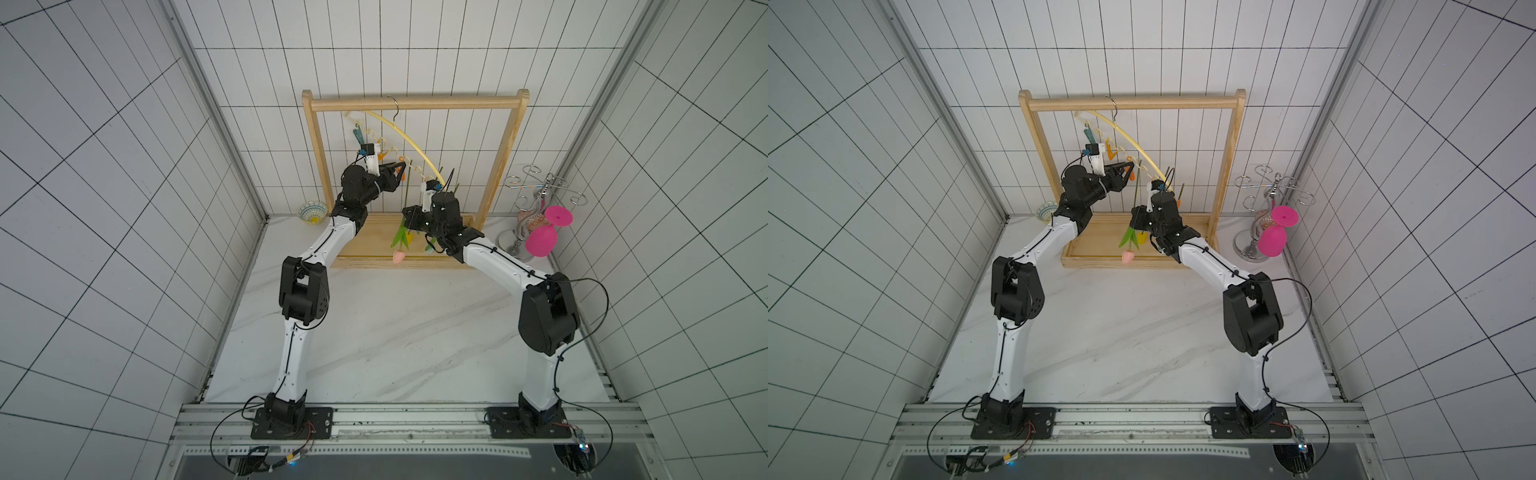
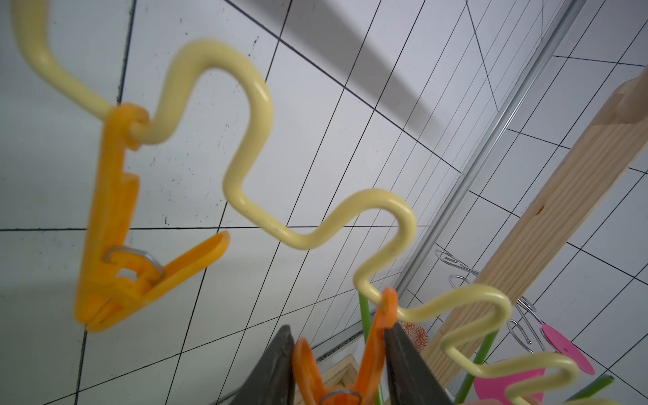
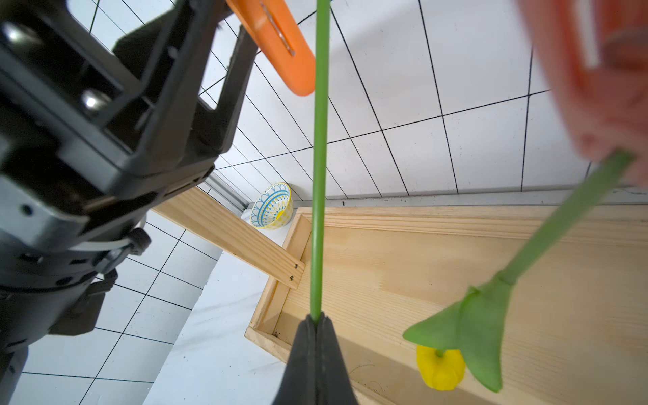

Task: Dry the flowers on a clothes hanger
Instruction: Open the clamp at the hanger.

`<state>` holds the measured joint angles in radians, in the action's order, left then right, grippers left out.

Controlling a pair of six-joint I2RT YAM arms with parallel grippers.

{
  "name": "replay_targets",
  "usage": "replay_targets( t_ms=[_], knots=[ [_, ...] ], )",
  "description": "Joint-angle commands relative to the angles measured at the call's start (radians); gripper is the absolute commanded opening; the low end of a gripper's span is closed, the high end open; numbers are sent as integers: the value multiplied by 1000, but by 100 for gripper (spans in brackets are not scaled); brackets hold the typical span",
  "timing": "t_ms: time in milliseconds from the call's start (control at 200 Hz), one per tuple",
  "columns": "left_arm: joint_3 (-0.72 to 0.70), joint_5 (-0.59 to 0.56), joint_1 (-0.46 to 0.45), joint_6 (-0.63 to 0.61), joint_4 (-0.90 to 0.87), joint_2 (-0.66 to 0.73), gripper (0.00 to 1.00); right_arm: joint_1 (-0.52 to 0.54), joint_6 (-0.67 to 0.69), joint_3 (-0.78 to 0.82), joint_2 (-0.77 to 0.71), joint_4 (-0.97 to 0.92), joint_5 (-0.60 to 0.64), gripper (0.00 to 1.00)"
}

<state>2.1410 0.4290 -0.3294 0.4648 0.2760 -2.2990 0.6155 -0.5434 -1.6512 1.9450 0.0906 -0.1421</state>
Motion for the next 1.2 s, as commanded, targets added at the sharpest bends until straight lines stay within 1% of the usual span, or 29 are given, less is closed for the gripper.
replay_targets(
  t_ms=[0, 110, 410, 585, 720, 904, 1194],
  knots=[
    [-15, -6, -8, -34, 7, 35, 42, 3, -5, -21, -31, -3, -7, 0],
    [-12, -6, -10, -34, 7, 32, 38, 3, -3, -24, -31, -6, -7, 0],
    [8, -17, -11, -31, -7, 26, 34, 3, -2, -34, -23, -22, -7, 0],
    [12, -23, -11, -29, 3, 27, 27, -2, -9, -25, -24, -48, 34, 0],
    [14, -20, -11, -32, 5, 29, 25, -13, -29, -19, -25, -51, 37, 0],
    [13, -12, -10, -34, 0, 32, 25, -23, -43, -51, 0, -68, -10, 0],
    [7, 2, -11, -21, 6, 29, 25, -25, -41, -82, 15, -37, -78, 0]
  ],
)
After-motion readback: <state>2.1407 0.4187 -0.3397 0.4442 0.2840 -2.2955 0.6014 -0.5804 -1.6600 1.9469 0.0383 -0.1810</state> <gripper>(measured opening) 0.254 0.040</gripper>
